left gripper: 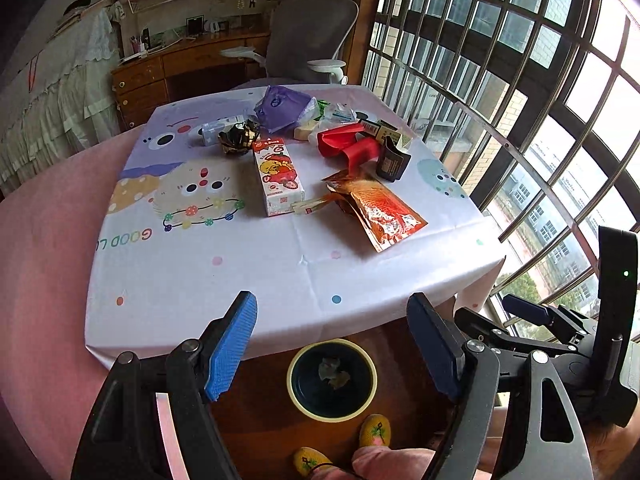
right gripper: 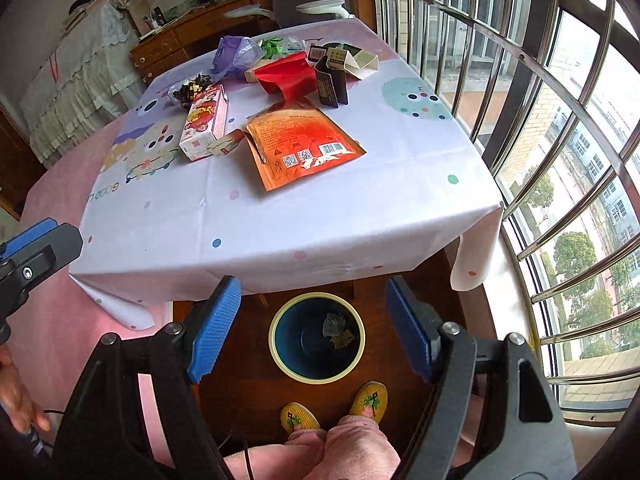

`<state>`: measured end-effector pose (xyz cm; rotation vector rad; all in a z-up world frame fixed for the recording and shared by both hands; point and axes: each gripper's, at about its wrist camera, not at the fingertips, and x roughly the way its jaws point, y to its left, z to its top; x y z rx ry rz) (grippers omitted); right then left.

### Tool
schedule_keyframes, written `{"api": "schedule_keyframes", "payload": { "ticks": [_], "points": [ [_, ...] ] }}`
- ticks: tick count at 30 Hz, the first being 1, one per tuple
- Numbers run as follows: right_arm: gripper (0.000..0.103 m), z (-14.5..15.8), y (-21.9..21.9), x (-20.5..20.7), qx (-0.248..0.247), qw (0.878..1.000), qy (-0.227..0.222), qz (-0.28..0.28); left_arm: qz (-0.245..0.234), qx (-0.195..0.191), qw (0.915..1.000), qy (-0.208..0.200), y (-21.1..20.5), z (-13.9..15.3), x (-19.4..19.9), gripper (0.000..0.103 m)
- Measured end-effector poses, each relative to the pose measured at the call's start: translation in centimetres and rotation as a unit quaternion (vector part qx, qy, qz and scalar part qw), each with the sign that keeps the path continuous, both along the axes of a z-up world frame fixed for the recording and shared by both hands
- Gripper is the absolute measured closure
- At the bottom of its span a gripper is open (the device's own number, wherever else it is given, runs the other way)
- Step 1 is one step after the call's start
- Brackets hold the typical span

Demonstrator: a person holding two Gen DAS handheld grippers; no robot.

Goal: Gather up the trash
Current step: 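Raise both tools back toward the remaining trash on the table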

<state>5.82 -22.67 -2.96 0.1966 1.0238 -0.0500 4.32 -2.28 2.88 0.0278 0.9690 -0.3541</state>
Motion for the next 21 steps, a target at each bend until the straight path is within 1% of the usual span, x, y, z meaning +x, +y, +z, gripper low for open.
{"api": "schedule_keyframes", "payload": {
  "ticks": [3,6,8,13,14,16,17,19,21],
  "points": [
    [0.031,1.7,-0.2,1.2,-0.011,1.0,-0.015,0.008,-0.011,0.007,0.9999,-0.004,-0.8,0.9,0.9,0.023],
    [0.031,3.1,-0.4,3.0,-0.027,0.999,-0.025,0.023,-0.016,0.008,0.9998,0.007,-1.5,1.2,2.2,0.023],
    [0.031,3.6,-0.7,4.7,-0.037,0.998,-0.028,0.036,-0.009,0.006,0.9998,0.017,-2.0,1.0,3.4,0.023],
    [0.031,3.7,-1.9,10.0,-0.061,0.996,-0.026,0.068,0.031,-0.002,0.9984,0.046,-3.1,-0.8,7.7,0.023],
    [0.032,3.5,-2.4,11.3,-0.063,0.995,-0.023,0.076,0.042,-0.003,0.9978,0.052,-3.4,-1.3,8.6,0.023],
    [0.041,2.9,-3.3,13.9,-0.058,0.993,-0.01,0.102,0.068,-0.014,0.9951,0.071,-3.9,-2.4,10.5,0.023],
    [0.048,2.6,-3.7,15.3,-0.057,0.992,-0.003,0.115,0.081,-0.023,0.9931,0.081,-4.1,-3.0,11.6,0.023],
    [0.049,1.8,-4.4,17.9,-0.071,0.988,0.0,0.138,0.108,-0.031,0.9892,0.093,-4.6,-4.4,13.6,0.023],
    [0.049,1.1,-4.8,20.3,-0.083,0.984,0.003,0.159,0.127,-0.026,0.9861,0.103,-5.6,-6.0,15.4,0.023]
  ]
}}
